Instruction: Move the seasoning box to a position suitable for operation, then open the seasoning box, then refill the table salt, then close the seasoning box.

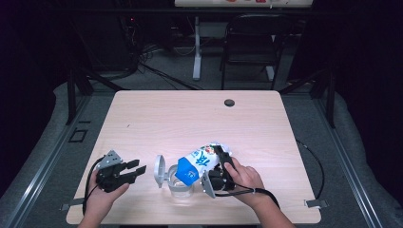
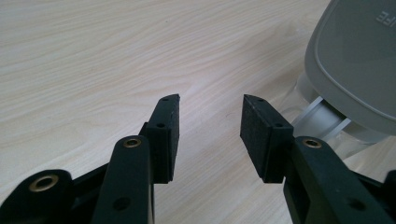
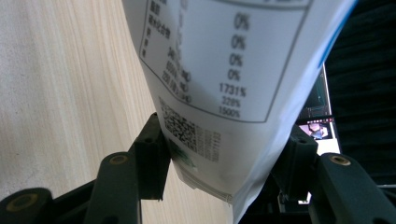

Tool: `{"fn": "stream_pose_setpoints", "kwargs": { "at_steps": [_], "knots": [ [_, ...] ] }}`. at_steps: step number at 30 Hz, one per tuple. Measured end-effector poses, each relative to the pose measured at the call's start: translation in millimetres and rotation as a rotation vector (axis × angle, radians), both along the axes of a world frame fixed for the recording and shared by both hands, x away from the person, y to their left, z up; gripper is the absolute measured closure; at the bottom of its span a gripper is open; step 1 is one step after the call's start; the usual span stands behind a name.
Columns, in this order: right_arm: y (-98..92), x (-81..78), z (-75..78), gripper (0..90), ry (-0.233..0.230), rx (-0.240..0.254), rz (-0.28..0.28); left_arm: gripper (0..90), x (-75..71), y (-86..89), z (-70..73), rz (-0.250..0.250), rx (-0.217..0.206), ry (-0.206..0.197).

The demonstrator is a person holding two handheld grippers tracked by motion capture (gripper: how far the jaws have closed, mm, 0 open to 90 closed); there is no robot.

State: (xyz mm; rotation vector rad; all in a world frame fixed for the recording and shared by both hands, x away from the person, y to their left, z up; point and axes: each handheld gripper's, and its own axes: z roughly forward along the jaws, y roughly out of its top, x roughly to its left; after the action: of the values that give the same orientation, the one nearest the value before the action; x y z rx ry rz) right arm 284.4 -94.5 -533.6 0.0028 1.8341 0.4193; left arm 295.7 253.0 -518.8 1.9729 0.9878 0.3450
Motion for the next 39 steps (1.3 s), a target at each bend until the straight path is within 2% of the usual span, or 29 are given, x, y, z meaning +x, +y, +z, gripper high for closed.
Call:
{"fn": "stream_pose_setpoints", "kwargs": {
  "at_steps": [10,12,19,24,38,39],
  "knots": [
    [-0.7,0.5,-0.9,46.3,-0.013,-0.028,0.003,57.9,0.4,0.3,-0.4,0.001,0.001,0.001],
    [-0.6,-0.8,-0.1,46.3,-0.020,-0.060,-0.008,57.9,0.1,0.5,-0.3,0.003,0.004,0.001],
    [0.1,-0.2,-1.6,46.3,-0.022,-0.048,0.015,57.9,0.4,0.4,-0.2,0.002,-0.001,0.001],
    [0.9,-0.5,-0.8,46.4,-0.037,-0.078,0.009,57.9,-0.4,0.5,-0.2,0.008,-0.005,-0.001],
    [3.7,-0.8,-1.6,46.6,-0.055,-0.096,0.026,57.9,0.1,1.2,0.1,0.008,-0.006,-0.001],
    [4.0,-1.1,-0.9,46.6,-0.058,-0.110,0.028,57.9,0.2,1.1,0.1,0.007,-0.005,-0.002]
  ]
}}
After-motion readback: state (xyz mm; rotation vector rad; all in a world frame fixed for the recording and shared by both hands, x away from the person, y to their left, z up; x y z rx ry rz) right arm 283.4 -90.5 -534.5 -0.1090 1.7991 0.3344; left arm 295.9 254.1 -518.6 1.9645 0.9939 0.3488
